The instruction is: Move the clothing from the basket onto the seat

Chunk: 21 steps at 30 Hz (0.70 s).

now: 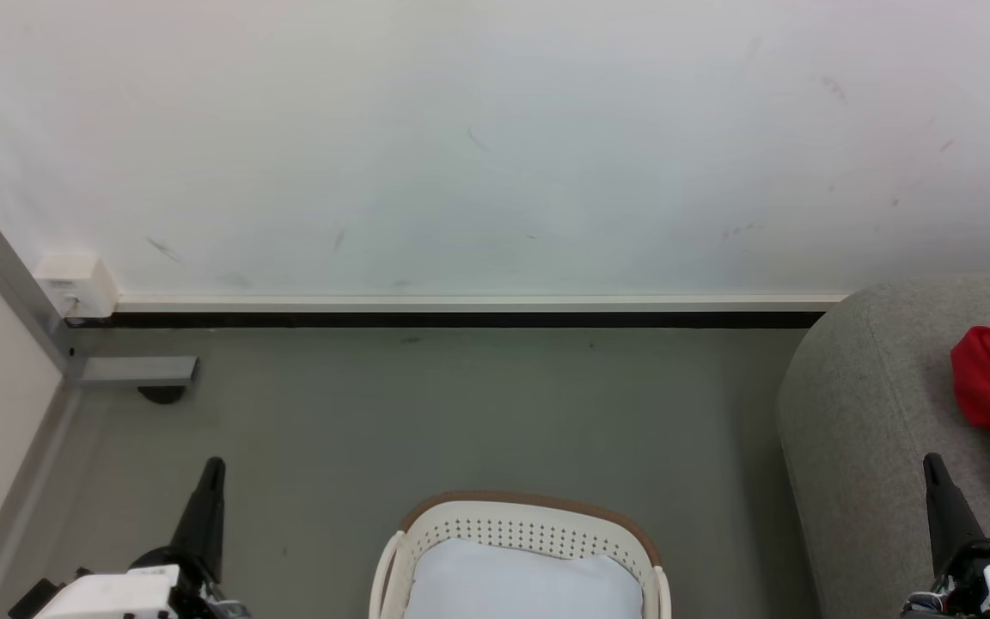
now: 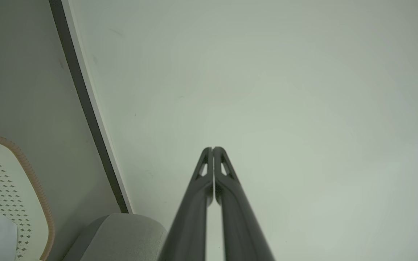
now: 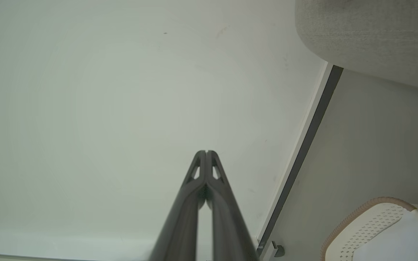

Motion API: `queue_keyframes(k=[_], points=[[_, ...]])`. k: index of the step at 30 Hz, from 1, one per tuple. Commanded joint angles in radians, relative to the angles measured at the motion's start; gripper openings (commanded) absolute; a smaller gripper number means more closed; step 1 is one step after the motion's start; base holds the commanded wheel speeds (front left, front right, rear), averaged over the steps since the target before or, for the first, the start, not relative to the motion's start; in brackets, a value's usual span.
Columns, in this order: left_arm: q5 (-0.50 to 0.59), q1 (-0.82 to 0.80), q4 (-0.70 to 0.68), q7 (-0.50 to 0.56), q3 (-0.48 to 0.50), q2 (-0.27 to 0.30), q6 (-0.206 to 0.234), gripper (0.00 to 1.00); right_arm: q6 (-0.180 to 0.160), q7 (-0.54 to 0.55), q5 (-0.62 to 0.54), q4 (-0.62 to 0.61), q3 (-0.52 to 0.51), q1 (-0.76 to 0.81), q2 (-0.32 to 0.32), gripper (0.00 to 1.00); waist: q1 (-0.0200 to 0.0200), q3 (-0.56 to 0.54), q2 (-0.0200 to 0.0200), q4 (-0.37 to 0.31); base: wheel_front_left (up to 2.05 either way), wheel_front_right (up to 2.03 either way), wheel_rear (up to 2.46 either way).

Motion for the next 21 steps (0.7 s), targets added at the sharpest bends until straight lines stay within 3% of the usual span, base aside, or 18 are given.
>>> queue_keyframes(k=[1, 21], points=[[-0.014, -0.007, 0.0, 0.005, 0.003, 0.002, -0.004, 0.0, -0.002, 0.004, -0.01, 0.0, -0.003, -0.011, -0.001, 0.0, 0.0, 0.0, 0.0, 0.0, 0.0, 0.0, 0.0], [-0.014, -0.007, 0.001, 0.005, 0.003, 0.002, -0.004, 0.0, -0.002, 0.007, -0.013, 0.0, -0.006, -0.011, 0.002, 0.0, 0.0, 0.0, 0.0, 0.0, 0.0, 0.0, 0.0]])
